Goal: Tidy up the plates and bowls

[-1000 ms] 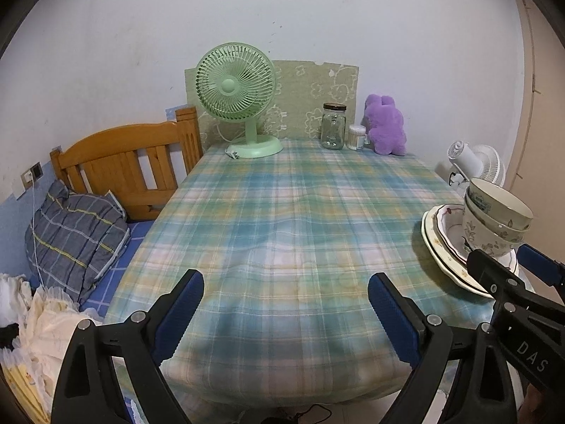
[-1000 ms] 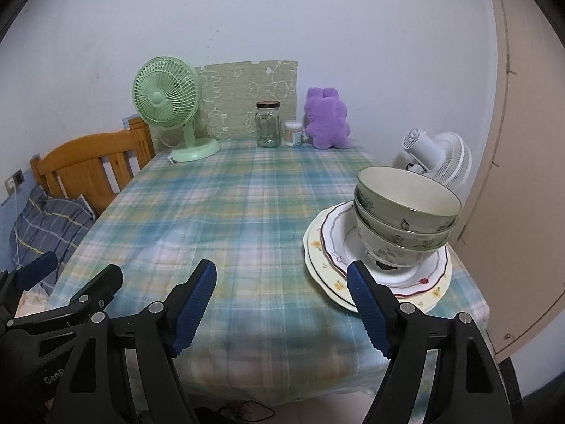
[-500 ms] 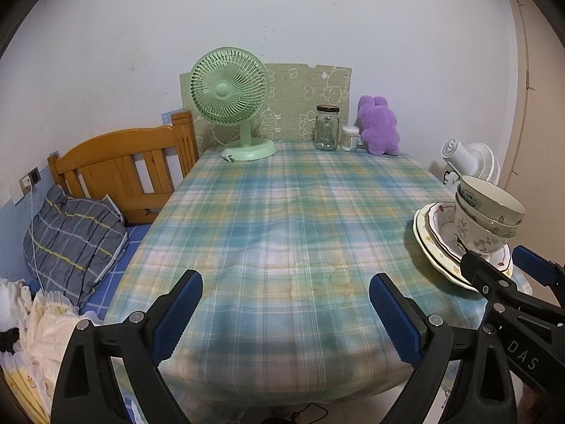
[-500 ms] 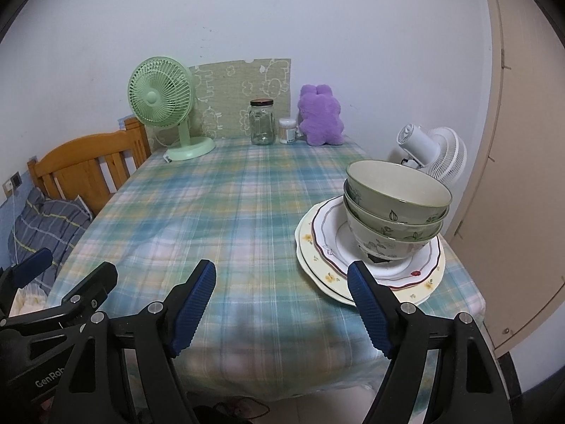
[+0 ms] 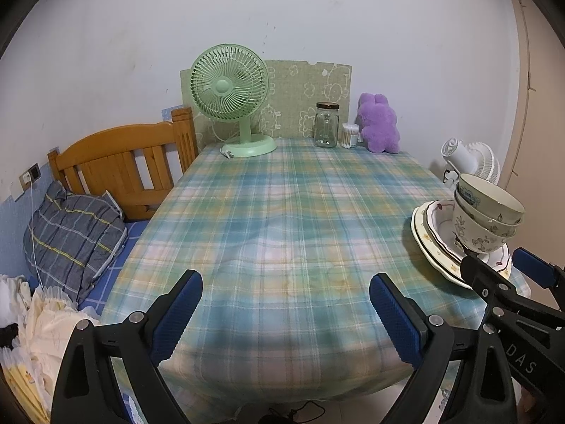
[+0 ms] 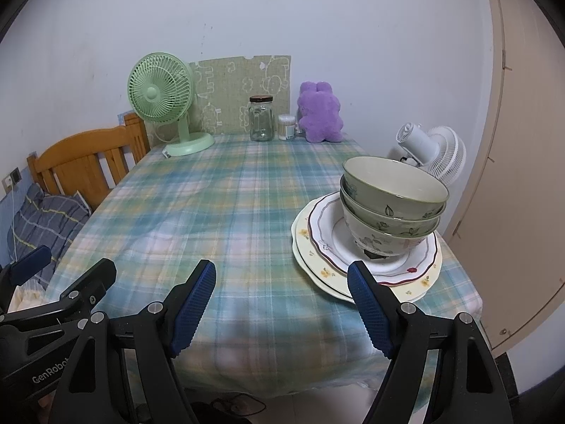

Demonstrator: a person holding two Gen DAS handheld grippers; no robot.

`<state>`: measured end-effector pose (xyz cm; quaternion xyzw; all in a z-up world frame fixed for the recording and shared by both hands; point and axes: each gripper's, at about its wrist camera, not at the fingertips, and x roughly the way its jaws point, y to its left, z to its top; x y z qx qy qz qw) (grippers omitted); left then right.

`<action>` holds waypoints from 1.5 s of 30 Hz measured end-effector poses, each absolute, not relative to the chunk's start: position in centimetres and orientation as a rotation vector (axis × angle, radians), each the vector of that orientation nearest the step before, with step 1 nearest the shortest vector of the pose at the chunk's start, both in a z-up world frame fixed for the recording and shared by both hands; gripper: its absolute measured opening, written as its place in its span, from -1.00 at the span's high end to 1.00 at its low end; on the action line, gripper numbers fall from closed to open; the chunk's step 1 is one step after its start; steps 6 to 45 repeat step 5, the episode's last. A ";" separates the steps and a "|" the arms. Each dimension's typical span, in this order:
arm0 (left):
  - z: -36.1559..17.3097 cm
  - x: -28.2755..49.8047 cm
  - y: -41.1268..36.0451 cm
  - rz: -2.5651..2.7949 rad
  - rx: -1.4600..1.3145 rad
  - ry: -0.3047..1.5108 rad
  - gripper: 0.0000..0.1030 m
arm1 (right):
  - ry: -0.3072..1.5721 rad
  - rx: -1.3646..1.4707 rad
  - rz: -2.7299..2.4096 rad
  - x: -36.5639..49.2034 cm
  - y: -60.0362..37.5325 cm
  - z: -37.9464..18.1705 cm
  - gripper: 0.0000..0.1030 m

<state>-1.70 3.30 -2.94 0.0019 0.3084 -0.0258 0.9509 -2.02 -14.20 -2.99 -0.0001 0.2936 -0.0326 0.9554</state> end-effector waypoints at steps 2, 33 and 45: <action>-3.0 -1.9 3.2 -0.051 0.003 0.628 -0.88 | 0.597 0.000 -0.066 -2.0 -14.3 -2.9 -0.55; -3.0 -1.8 3.2 -0.050 0.004 0.629 -0.88 | 0.597 0.000 -0.066 -2.0 -14.3 -3.0 -0.55; -3.0 -1.8 3.2 -0.050 0.004 0.629 -0.88 | 0.597 0.000 -0.066 -2.0 -14.3 -3.0 -0.55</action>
